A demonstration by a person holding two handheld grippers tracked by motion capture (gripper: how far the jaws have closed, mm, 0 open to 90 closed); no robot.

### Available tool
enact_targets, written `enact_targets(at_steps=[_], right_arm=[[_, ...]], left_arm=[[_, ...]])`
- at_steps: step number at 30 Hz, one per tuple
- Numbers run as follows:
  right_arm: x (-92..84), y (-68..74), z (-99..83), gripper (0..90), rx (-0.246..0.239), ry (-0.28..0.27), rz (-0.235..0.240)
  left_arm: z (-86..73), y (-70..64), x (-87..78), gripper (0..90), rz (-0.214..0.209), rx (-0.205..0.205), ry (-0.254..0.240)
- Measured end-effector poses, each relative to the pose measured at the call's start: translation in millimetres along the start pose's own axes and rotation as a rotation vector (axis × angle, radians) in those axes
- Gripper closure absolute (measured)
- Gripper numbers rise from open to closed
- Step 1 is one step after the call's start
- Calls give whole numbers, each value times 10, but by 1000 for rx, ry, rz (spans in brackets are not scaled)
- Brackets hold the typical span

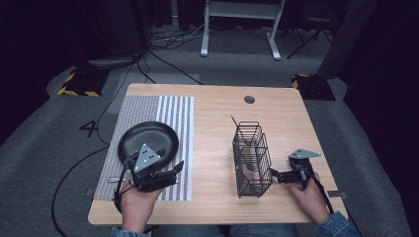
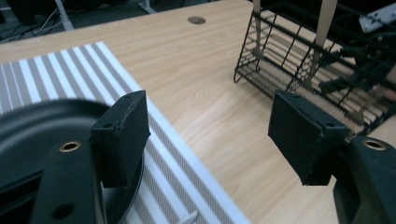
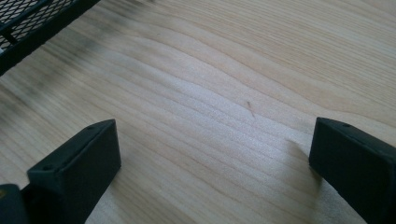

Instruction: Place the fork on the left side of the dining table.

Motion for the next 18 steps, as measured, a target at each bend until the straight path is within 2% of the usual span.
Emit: enact_targets(at_steps=[4,5,11,12,13,14,15,16,18], right_arm=[[1,-1,0,20,-1,-1,0],[1,-1,0,20,-1,-1,0],[0,-1,0,20,-1,-1,0],[0,-1,0,20,-1,-1,0],[0,-1,0,20,-1,-1,0],[0,-1,0,20,-1,0,0],[0,-1,-1,20,0,0,0],[0,-1,0,20,-1,0,0],[0,-1,0,20,-1,-1,0]], left_arm=[[170,-8,116,296,-15,10,-1],[170,-8,116,296,-15,10,-1],[444,4,325,294,-66,-9,-14],[444,4,325,293,-66,-9,-14],[541,-4,402,293,-74,1,-19],[541,-4,402,294,-74,1,-19],[645,-8,466,294,-76,9,-28],[645,-8,466,294,-76,9,-28],[778,-23,575,295,-93,11,-40]])
Point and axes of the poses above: each handheld gripper's, and its own axes: x roughly forward along the jaws, z roughly out of its top, y roughly to its left, the point moved 2 cm from there along x, roughly forward along the jaws, and after that the axes turned 9 degrees about -z, right-handed, at the moved point
